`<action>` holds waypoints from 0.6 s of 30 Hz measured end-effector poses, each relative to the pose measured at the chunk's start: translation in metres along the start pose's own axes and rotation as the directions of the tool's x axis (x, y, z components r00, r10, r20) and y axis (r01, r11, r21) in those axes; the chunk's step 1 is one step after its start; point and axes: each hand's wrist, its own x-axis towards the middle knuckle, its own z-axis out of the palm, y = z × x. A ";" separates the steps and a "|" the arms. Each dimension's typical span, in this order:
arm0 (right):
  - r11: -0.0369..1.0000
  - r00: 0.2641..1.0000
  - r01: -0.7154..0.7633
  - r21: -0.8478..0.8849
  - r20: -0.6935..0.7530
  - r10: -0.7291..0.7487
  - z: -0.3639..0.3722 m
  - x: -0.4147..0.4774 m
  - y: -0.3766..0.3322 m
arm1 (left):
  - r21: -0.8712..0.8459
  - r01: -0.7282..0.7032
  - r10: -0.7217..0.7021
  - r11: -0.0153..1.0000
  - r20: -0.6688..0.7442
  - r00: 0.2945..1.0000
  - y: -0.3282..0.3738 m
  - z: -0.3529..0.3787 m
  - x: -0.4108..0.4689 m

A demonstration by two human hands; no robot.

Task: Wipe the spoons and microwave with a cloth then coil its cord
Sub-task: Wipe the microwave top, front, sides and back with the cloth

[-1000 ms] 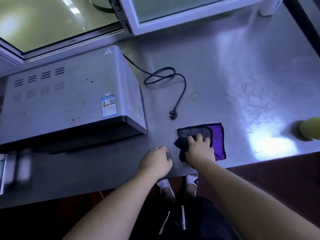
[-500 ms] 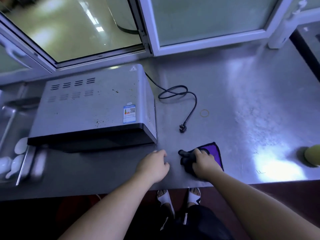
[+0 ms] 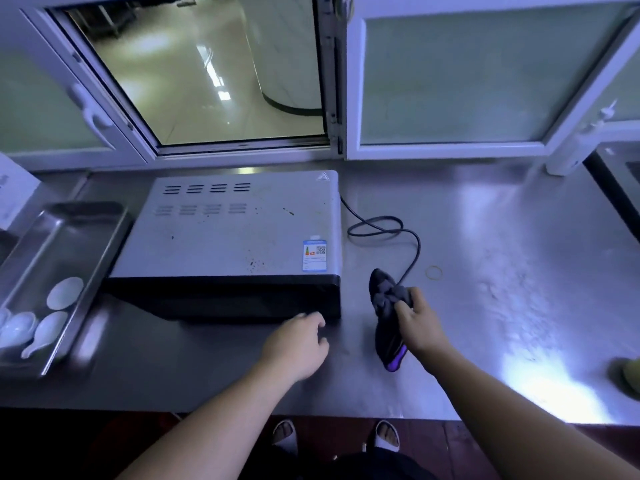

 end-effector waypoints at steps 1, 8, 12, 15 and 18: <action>0.999 0.999 0.011 0.037 -0.035 -0.010 0.004 -0.001 -0.008 | 0.000 -0.015 0.015 1.000 -0.001 1.000 -0.009 -0.003 0.000; 0.989 0.944 0.106 0.103 -0.323 -0.067 0.045 -0.026 -0.070 | 0.022 -0.119 0.119 0.993 0.018 0.993 -0.088 -0.030 -0.007; 0.984 0.894 0.174 -0.029 -0.415 -0.170 0.069 -0.037 -0.098 | 0.032 -0.174 0.174 0.984 -0.009 0.985 -0.134 -0.048 -0.008; 0.947 0.858 0.210 -0.241 -0.419 -0.297 0.087 -0.035 -0.112 | 0.038 -0.207 0.209 0.978 -0.033 0.977 -0.160 -0.061 -0.011; 0.862 0.838 0.193 -0.469 -0.378 -0.393 0.108 -0.026 -0.123 | 0.034 -0.259 0.260 0.965 -0.070 0.963 -0.179 -0.071 -0.015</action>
